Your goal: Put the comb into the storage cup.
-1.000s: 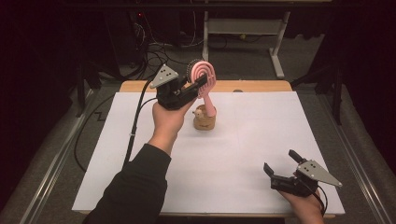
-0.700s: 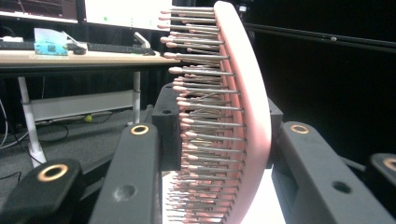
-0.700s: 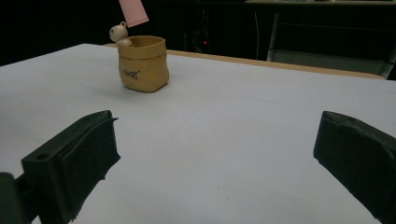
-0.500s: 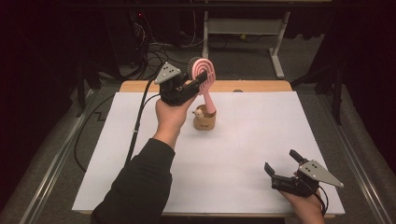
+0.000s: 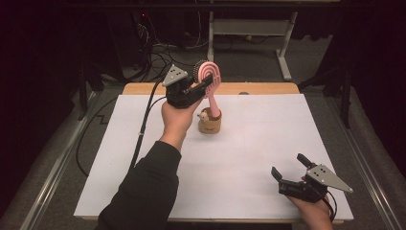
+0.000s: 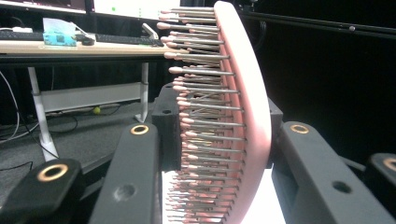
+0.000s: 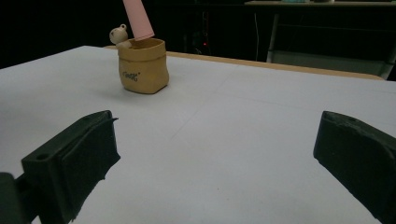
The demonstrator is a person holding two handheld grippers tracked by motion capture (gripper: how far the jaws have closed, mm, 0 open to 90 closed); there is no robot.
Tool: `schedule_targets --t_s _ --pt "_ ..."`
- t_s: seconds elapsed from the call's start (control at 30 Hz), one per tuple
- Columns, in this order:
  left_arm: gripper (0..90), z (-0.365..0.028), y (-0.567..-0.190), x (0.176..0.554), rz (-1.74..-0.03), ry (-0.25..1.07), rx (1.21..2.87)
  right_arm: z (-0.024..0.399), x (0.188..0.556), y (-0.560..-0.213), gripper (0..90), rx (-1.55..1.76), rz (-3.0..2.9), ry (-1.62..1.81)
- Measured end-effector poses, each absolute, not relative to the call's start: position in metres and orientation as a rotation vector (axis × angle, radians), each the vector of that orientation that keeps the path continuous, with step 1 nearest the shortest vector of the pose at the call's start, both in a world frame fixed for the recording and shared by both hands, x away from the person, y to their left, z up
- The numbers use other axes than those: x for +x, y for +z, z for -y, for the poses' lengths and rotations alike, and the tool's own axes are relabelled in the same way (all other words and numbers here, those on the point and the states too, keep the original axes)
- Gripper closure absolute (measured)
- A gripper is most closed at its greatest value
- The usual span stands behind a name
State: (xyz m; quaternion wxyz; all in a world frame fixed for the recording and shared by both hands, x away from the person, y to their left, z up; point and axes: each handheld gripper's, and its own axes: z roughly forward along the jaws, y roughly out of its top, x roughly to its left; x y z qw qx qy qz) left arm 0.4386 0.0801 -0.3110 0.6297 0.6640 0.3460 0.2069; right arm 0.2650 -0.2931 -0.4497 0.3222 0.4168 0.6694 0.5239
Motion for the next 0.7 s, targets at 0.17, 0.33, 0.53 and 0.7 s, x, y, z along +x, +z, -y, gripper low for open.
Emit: schedule_targets --t_s 0.17,0.33,0.53,0.7 --pt "63.1 -0.08 -0.313 0.441 -0.805 0.482 1.525 0.293 0.265 -0.449 0.0 1.097 -1.754 1.376" --pt "63.1 -0.082 -0.316 0.443 -0.82 0.47 1.52 0.293 0.265 -0.45 0.0 1.095 -1.757 1.375" --pt "63.2 -0.081 -0.32 0.446 -0.828 0.472 1.526 0.294 0.265 -0.45 0.0 1.098 -1.757 1.374" --pt "63.2 -0.079 -0.323 0.448 -0.834 0.477 1.531 0.294 0.265 -0.45 0.0 1.097 -1.756 1.375"
